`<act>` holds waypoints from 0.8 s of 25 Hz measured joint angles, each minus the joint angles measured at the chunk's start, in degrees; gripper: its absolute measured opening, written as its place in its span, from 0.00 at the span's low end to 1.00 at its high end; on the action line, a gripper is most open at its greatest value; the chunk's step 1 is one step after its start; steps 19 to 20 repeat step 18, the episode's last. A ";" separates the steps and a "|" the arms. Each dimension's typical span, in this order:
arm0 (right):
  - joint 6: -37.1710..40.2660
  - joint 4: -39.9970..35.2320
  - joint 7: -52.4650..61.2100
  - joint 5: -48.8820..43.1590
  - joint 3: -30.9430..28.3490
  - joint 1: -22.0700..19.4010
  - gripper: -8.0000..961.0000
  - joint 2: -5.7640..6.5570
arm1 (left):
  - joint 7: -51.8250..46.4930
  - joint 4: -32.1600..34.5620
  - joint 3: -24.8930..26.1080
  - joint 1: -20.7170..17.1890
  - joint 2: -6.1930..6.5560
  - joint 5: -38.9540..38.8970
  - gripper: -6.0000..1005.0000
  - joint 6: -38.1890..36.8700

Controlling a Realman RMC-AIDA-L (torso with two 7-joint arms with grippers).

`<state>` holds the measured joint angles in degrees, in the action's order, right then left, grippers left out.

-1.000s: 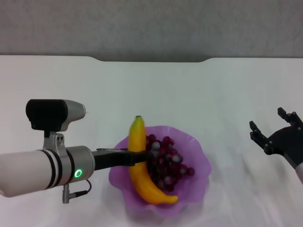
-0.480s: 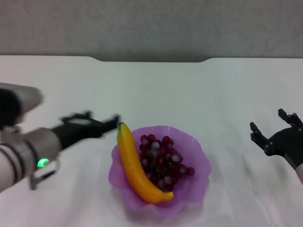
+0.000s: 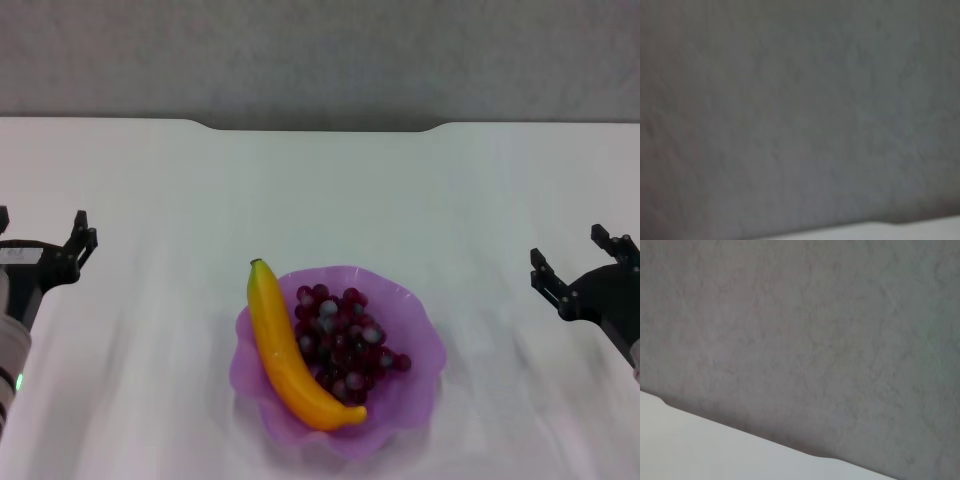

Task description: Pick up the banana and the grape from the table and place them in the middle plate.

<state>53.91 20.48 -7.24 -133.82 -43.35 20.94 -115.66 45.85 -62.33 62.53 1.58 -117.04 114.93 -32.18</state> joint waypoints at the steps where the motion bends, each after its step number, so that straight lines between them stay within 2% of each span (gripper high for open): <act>1: -0.02 0.03 0.01 0.01 -0.04 -0.01 0.86 0.00 | -2.68 4.66 -3.46 1.64 -0.03 1.72 0.89 -7.15; 4: -0.18 0.04 0.03 0.03 0.12 -0.01 0.86 0.00 | -13.67 14.54 -8.43 4.69 -0.03 5.32 0.89 -17.12; 6: -0.09 0.06 0.07 0.04 0.25 0.00 0.86 -0.05 | -24.42 20.72 -9.42 6.65 0.00 7.38 0.89 -20.16; 7: 0.00 0.06 0.18 0.05 0.26 -0.01 0.86 -0.10 | -32.87 25.94 -9.61 8.31 -0.01 9.85 0.89 -22.06; 12: -0.74 0.08 1.97 0.06 0.36 0.01 0.86 -0.18 | -49.31 35.96 -10.37 11.10 -0.06 18.18 0.89 -25.88; 15: -2.39 -0.19 2.81 0.06 0.36 0.32 0.86 -0.18 | -50.93 37.46 -10.96 11.47 -0.34 21.56 0.89 -26.36; 20: -2.34 -0.05 2.85 0.06 0.36 0.38 0.86 -0.18 | -49.46 37.47 -11.04 11.56 -0.49 22.25 0.89 -26.16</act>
